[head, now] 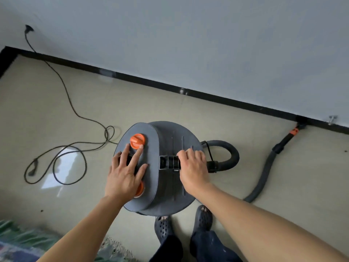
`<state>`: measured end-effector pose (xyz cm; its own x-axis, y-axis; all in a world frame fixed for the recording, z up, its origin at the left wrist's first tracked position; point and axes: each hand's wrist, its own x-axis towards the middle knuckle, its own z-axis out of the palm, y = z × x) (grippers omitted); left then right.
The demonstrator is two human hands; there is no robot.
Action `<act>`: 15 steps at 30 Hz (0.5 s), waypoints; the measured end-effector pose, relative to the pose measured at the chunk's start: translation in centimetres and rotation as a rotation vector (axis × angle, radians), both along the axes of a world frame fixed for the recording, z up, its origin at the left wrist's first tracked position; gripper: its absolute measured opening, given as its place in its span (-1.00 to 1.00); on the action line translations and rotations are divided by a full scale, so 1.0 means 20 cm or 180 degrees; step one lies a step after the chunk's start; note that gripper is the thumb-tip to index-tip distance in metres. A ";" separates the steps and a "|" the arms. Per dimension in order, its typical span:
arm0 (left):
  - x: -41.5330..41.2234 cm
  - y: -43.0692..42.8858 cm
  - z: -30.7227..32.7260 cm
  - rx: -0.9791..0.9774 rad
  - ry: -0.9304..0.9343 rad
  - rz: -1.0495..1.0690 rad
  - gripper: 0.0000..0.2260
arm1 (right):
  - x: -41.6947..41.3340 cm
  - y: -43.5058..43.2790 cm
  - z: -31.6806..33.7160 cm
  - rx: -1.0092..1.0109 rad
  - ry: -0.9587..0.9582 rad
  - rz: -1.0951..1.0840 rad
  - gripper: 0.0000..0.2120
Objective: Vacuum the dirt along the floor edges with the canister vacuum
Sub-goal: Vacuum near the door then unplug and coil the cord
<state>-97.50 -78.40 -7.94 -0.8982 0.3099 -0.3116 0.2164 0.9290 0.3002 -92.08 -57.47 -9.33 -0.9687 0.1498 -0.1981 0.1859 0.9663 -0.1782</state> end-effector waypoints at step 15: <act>0.24 1.07 0.33 0.0567 0.0650 -0.1018 -0.65 | 0.98 0.96 -0.01 -0.0935 -0.0678 -0.2193 -0.55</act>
<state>-92.60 -56.96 -1.38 -0.7858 0.6162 -0.0534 0.5572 0.7427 0.3713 -72.51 -38.22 -9.59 -0.6128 0.6166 -0.4943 0.7862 0.5391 -0.3022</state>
